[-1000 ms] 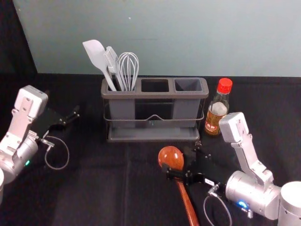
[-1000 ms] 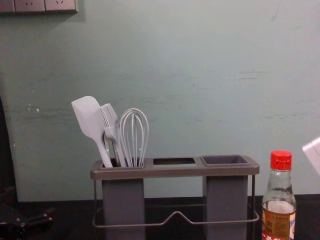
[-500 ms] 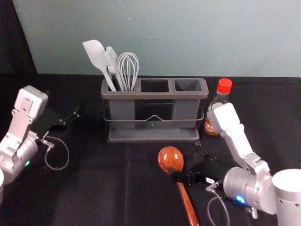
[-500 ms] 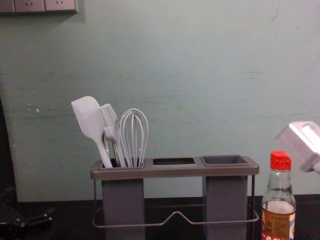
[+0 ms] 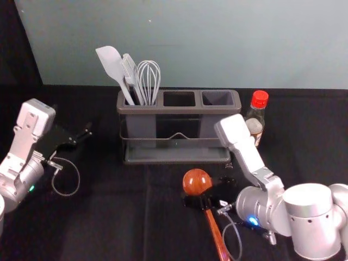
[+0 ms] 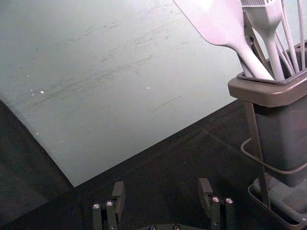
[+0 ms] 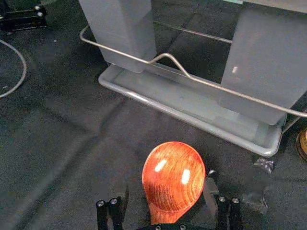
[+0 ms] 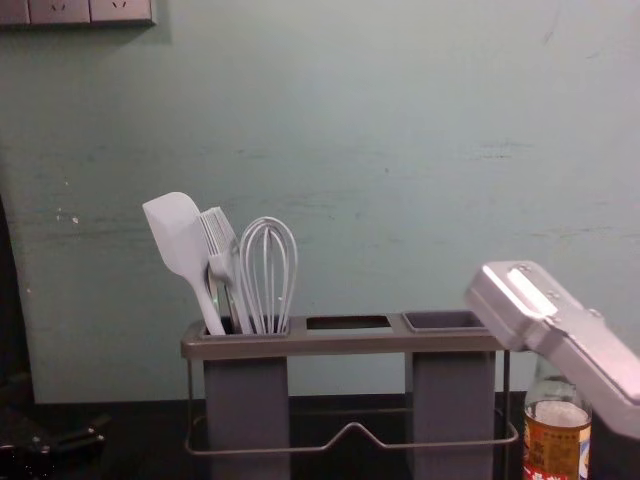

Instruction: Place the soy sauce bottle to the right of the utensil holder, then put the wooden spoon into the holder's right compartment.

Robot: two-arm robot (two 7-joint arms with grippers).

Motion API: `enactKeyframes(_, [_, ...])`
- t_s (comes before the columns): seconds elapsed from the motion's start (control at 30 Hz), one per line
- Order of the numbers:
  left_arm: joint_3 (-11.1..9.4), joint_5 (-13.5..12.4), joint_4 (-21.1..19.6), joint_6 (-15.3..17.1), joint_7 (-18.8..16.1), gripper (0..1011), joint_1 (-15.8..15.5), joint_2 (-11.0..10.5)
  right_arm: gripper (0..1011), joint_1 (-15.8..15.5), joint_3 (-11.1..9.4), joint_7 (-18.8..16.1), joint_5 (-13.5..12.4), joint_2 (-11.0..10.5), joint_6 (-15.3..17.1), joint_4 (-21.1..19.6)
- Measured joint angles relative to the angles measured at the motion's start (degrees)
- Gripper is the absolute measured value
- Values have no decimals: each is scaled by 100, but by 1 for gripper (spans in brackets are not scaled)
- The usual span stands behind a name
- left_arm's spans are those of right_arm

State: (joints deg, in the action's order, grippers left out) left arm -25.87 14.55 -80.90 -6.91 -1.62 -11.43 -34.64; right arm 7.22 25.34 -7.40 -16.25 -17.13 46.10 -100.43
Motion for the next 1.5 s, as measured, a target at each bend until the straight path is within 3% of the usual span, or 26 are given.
enactKeyframes(0.4, [0,0,0,0,0,1005,0,0,1000,127,174,274,461,242,146,128])
enactKeyframes(1.07, [0,0,0,0,0,1005,0,0,998,306,139,191,738,516,134,550])
enactKeyframes(1.33, [0,0,0,0,0,1005,0,0,838,274,68,89,814,547,68,551])
enactKeyframes(1.5, [0,0,0,0,0,1005,0,0,839,221,27,44,861,545,74,461])
